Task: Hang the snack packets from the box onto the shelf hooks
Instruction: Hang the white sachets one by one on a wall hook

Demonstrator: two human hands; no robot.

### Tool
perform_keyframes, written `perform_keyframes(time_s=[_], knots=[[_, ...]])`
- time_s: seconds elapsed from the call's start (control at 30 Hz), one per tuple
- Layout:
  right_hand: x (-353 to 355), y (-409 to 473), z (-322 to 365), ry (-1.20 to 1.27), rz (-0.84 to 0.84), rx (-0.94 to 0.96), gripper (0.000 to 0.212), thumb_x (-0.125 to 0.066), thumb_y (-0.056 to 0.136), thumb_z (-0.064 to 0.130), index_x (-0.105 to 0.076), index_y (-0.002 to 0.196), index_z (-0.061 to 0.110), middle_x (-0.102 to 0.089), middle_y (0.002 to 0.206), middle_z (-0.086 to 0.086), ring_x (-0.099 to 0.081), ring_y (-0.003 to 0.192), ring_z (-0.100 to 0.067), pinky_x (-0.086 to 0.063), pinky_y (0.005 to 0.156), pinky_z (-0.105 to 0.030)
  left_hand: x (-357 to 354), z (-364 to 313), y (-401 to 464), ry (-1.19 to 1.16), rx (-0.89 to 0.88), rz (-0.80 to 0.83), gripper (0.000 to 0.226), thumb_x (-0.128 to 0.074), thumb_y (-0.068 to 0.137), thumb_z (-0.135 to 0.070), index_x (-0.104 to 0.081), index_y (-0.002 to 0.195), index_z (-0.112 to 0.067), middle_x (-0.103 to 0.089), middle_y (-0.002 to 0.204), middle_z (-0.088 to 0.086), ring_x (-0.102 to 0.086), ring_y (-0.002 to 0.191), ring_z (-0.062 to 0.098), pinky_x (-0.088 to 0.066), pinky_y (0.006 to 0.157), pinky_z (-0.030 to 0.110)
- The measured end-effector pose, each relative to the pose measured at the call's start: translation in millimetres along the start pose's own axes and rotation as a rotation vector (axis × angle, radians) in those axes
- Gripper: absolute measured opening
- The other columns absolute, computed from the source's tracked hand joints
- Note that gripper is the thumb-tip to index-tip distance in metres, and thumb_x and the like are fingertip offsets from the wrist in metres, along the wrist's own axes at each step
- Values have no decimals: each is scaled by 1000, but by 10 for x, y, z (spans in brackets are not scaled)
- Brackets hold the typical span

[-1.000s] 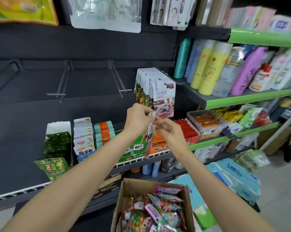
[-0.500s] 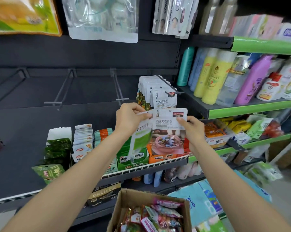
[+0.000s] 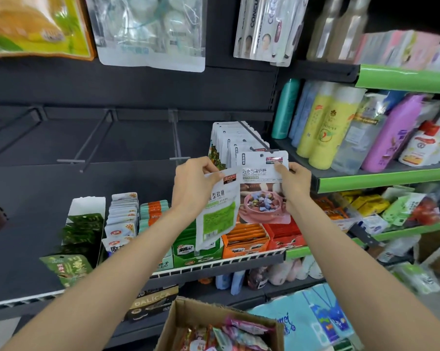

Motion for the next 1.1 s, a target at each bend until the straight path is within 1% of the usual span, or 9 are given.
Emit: perform_keyframes(time_s=[0.1, 0.2, 0.3, 0.47, 0.57, 0.67, 0.8, 0.97, 1.1], knots=[[-7, 81, 26, -63, 11, 14, 32, -64, 84, 25, -56, 64, 2, -54, 62, -4, -48, 61, -19, -41, 62, -33, 1, -34, 18, 28, -29, 0, 12, -69, 84, -25, -67, 76, -17, -56, 68, -11, -52, 70, 8, -36, 59, 23], [-45, 135, 73, -153, 19, -4, 40, -62, 88, 19, -43, 53, 18, -44, 54, 4, -40, 52, -13, -31, 50, -28, 1, -31, 33, 35, -34, -1, 12, -69, 85, -25, -67, 76, -17, -58, 68, -9, -54, 69, 9, -37, 58, 22], [-135, 206, 84, -262, 0, 0, 40, -61, 89, 24, -40, 56, 18, -44, 58, 4, -45, 64, -19, -33, 59, -28, -24, -24, 41, 53, -24, 11, 13, -70, 83, -26, -66, 73, -19, -58, 67, -10, -54, 69, 6, -38, 59, 22], [-224, 230, 73, -367, -90, 32, 35, -70, 83, 31, -53, 107, 12, -56, 107, -7, -54, 99, -25, -36, 74, -29, -95, -24, 60, 40, 56, 107, 11, -74, 81, -22, -68, 74, -16, -61, 69, -6, -57, 70, 6, -41, 63, 20], [-105, 20, 47, -281, -123, 185, 38, -70, 83, 20, -50, 113, 10, -54, 115, -11, -54, 101, -22, -44, 87, -33, -151, -11, 73, -34, 141, 121, 13, -75, 79, -20, -67, 70, -15, -67, 74, -1, -64, 77, 12, -50, 69, 27], [44, -350, 29, -188, 174, 313, 20, -60, 89, 14, -58, 110, 13, -62, 105, 2, -59, 97, -12, -51, 86, -29, -225, -6, 85, -224, 252, 141, 20, -78, 75, -17, -65, 60, -18, -71, 77, 5, -68, 83, 22, -56, 75, 39], [44, -744, 105, -388, 734, 364, 60, -63, 84, 41, -40, 138, 32, -44, 132, 21, -46, 117, 2, -42, 94, -19, -398, -88, 64, -477, 370, 180, 13, -77, 75, -7, -66, 68, -11, -70, 87, 13, -69, 80, 24, -59, 66, 34], [104, -545, 142, -358, 427, 485, 38, -57, 89, 2, -62, 122, 19, -67, 111, 3, -60, 101, -9, -45, 85, -10, -512, -227, 30, -616, 286, 262, 8, -64, 88, -14, -69, 83, -10, -71, 92, 10, -70, 86, 20, -58, 78, 29], [184, -263, 77, 29, 251, 174, 26, -64, 84, 0, -66, 110, 5, -70, 104, -10, -67, 93, -21, -56, 84, -34, -500, -165, -18, 6, -187, 222, 29, -55, 94, -24, -61, 122, -21, -57, 129, -4, -50, 120, 11, -37, 103, 24]])
Point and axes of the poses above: each hand's wrist, its own y-axis towards the middle knuckle, its own x-axis out of the back of the hand, z = x × y, the point moved 2 cm from there along y, towards the middle knuckle
